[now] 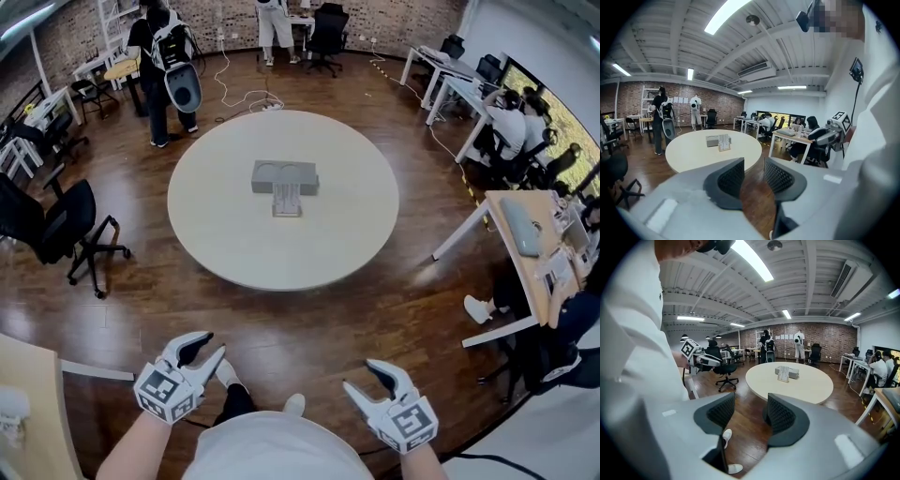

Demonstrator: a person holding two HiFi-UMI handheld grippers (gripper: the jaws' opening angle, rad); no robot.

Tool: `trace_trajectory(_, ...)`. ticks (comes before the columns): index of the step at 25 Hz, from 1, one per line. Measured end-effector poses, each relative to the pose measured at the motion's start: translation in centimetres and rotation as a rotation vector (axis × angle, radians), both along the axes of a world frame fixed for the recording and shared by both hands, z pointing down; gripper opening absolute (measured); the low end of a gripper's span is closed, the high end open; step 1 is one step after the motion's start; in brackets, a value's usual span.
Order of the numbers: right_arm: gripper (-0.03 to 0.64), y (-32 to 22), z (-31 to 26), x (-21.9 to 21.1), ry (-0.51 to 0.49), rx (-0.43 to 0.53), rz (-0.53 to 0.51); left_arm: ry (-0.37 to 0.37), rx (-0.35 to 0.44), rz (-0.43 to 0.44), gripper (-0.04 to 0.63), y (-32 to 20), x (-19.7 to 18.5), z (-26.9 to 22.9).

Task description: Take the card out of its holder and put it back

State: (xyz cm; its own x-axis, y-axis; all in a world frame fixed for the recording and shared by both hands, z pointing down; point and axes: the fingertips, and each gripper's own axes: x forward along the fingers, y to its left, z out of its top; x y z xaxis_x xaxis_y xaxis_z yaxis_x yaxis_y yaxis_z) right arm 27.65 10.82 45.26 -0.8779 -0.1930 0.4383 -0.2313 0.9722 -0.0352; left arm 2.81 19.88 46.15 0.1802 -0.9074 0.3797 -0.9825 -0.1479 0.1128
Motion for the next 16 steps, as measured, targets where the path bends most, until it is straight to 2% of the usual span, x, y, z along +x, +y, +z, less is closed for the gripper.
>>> trace_trajectory(16,0.224,1.7,-0.1,2.1,0.000,0.021,0.028,0.021,0.006,0.067,0.135,1.0,3.7,0.1)
